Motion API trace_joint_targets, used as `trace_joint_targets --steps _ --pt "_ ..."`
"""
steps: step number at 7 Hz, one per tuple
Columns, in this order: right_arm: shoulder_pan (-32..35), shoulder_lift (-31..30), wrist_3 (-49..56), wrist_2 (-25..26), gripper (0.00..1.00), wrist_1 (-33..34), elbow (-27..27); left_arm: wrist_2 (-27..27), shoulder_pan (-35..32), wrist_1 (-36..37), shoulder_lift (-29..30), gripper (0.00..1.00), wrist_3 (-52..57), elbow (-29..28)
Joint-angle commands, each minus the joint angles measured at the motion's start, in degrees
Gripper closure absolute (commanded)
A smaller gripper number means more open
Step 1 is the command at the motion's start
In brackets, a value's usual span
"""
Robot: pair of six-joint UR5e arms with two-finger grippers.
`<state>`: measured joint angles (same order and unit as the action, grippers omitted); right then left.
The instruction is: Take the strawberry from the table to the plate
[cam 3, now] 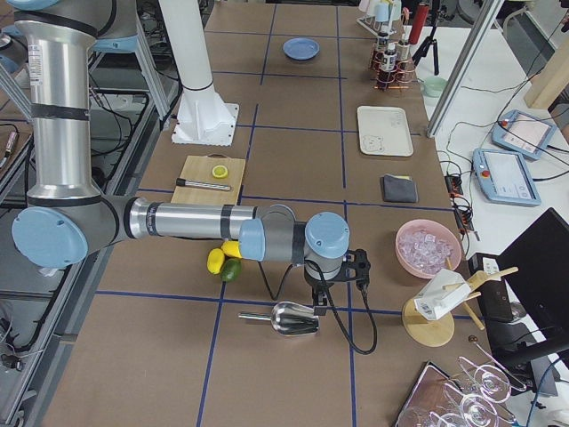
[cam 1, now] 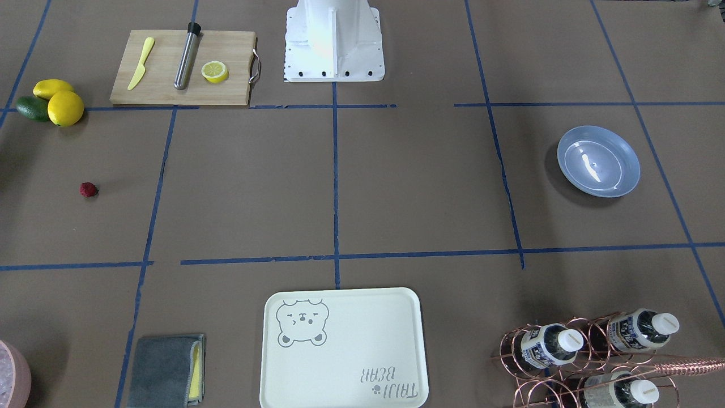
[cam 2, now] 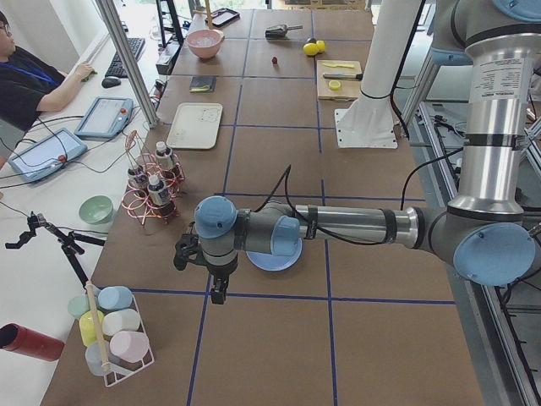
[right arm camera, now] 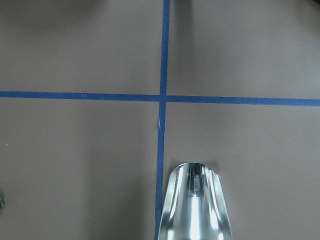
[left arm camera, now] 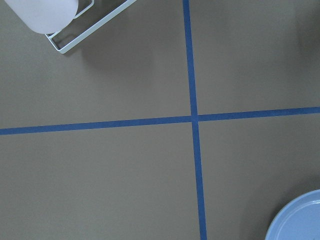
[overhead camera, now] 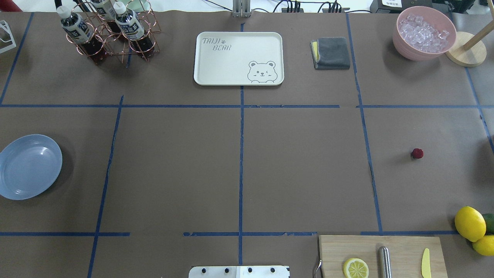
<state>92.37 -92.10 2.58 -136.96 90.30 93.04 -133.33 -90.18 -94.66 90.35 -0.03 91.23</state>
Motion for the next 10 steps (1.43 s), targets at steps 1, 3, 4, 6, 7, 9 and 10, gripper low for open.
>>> trace_joint_targets --steps 1,3,4,6,7,9,10 --pt "0.00 0.00 0.06 0.03 0.00 -0.21 0.12 0.00 0.00 -0.08 0.00 0.00 0.12 0.09" --pt "0.00 0.08 -0.12 -0.50 0.00 -0.22 1.00 -0.27 0.00 -0.26 -0.09 0.00 0.38 -0.17" --pt "0.00 0.00 -0.12 -0.59 0.00 0.13 1.96 -0.35 0.17 -0.61 -0.61 0.00 0.21 0.26" --pt "0.00 0.17 -4.04 -0.50 0.00 0.05 2.93 -0.44 0.79 -4.70 -1.31 0.00 -8.00 0.80" --pt "-0.09 0.26 -4.51 -0.59 0.00 0.05 2.94 -1.05 2.18 -10.05 -3.49 0.00 -11.27 0.79" --pt "-0.09 0.52 -4.42 -0.50 0.00 -0.21 2.94 -2.46 7.18 -23.82 -9.37 0.00 -20.66 0.71" --pt "-0.09 0.70 -4.42 -0.33 0.00 -0.22 3.46 -2.46 10.51 -32.08 -12.28 0.00 -26.80 0.45"
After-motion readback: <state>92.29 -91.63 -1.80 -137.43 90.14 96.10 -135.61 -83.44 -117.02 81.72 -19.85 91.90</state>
